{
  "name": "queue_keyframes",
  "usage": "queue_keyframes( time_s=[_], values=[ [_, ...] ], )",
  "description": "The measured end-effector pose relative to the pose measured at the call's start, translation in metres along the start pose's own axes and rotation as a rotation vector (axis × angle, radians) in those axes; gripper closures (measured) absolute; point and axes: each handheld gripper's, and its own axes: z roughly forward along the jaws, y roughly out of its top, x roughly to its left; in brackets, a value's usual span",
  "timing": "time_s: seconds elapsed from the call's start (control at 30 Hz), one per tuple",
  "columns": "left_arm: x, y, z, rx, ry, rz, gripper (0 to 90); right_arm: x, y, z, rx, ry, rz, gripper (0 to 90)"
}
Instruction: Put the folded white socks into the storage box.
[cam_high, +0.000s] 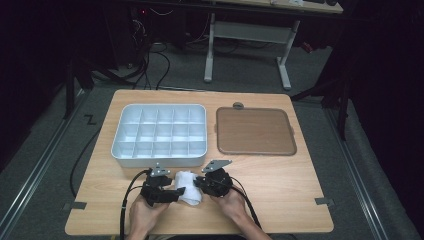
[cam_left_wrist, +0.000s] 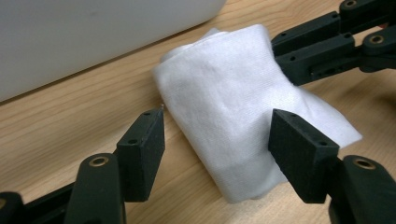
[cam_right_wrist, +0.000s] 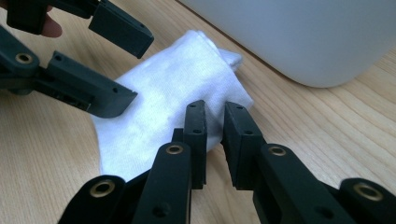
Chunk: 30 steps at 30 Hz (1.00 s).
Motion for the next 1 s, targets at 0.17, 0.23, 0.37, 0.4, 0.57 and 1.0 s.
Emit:
queue_keyframes(
  time_s=[0.17, 0.23, 0.37, 0.4, 0.57, 1.0],
  values=[
    [0.005, 0.003, -0.006, -0.021, 0.016, -0.017, 36.9, 0.005, 0.001, 0.004, -0.003, 0.011, -0.005, 79.9],
    [0.008, 0.004, -0.008, -0.022, 0.014, -0.033, 36.9, 0.006, 0.002, 0.005, -0.006, 0.011, -0.007, 79.6],
    [0.008, 0.007, -0.014, -0.035, 0.002, -0.044, 36.7, 0.009, 0.002, 0.008, -0.009, 0.017, -0.003, 78.9],
    [0.007, 0.008, -0.015, -0.039, -0.003, -0.044, 36.5, 0.009, 0.003, 0.008, -0.007, 0.017, -0.005, 78.8],
    [0.002, 0.014, -0.015, -0.061, -0.010, -0.056, 34.7, 0.014, 0.005, 0.008, -0.018, 0.019, -0.006, 77.1],
    [0.005, 0.022, -0.005, -0.095, 0.005, -0.123, 26.3, -0.012, -0.015, -0.038, -0.089, -0.064, 0.047, 70.8]
  ],
)
